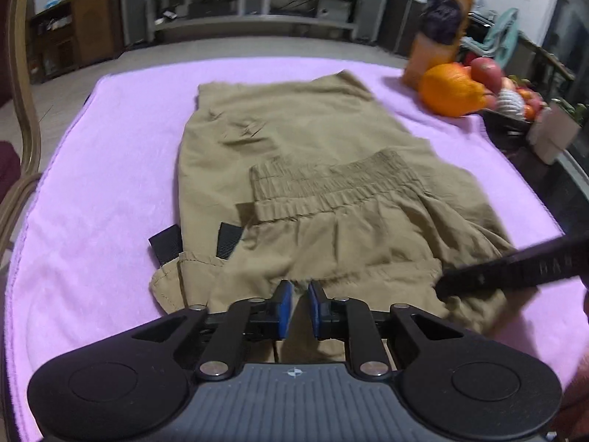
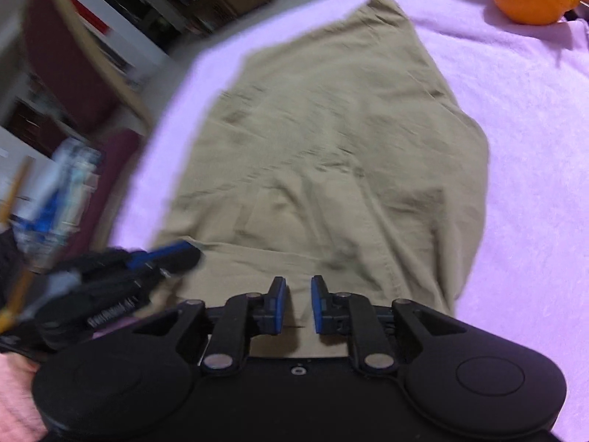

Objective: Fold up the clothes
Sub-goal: 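Pinch the folded trouser edge with the left gripper while the right gripper hovers above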

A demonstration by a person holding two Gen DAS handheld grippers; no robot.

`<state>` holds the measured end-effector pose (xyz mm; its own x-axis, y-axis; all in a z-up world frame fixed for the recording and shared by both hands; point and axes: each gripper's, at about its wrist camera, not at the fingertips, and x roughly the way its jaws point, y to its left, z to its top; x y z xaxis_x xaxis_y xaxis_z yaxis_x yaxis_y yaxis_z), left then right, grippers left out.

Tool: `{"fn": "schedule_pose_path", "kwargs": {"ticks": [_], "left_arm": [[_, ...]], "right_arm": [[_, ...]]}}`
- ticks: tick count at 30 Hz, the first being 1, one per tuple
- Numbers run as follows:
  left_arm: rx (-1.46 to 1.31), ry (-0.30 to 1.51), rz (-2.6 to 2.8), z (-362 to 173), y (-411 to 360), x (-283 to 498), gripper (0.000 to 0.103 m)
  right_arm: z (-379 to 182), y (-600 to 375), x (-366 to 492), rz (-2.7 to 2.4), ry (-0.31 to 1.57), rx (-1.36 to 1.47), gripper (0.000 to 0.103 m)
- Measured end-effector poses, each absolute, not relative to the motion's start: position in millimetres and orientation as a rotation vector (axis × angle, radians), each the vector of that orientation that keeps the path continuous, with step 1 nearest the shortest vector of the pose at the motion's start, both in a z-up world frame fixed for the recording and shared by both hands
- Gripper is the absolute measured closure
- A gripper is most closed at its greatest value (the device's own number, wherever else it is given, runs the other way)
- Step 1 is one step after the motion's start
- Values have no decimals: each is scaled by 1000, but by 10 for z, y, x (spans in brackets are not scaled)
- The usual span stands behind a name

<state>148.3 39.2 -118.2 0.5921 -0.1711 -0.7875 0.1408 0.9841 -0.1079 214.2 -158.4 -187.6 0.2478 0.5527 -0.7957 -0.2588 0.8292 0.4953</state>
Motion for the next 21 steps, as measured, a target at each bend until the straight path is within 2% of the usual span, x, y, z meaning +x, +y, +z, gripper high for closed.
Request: {"fn": "schedule_pose_path", "kwargs": {"ticks": [3, 5, 6, 8, 9, 11, 14, 17, 21], "left_arm": [[-45, 952, -254, -1013, 397, 1402, 87], [-87, 910, -357, -811, 453, 1250, 87], [-94, 870, -392, -694, 462, 1196, 87], [-115, 804, -429, -498, 436, 1177, 86], [-135, 783, -428, -427, 398, 1222, 86], [-173, 743, -426, -286, 323, 1311, 83], [-161, 773, -369, -375, 79, 1631, 83], [-104, 824, -331, -663, -179, 1977, 88], [-77, 861, -299, -1001, -307, 2395, 89]], "right_arm": [[-1732, -1646, 2121, 580, 1258, 327, 80], [-1478, -1789, 2032, 621, 1254, 384, 77], [-1287, -1873, 1978, 637, 1206, 387, 76], [-888, -2033, 1887, 662, 1093, 364, 64], [-709, -2094, 1876, 657, 1040, 333, 62], [-395, -2197, 1906, 627, 943, 263, 59], [-207, -2310, 2130, 560, 839, 189, 56], [-410, -2402, 2479, 470, 804, 121, 53], [-1066, -2559, 3072, 417, 892, 196, 55]]}}
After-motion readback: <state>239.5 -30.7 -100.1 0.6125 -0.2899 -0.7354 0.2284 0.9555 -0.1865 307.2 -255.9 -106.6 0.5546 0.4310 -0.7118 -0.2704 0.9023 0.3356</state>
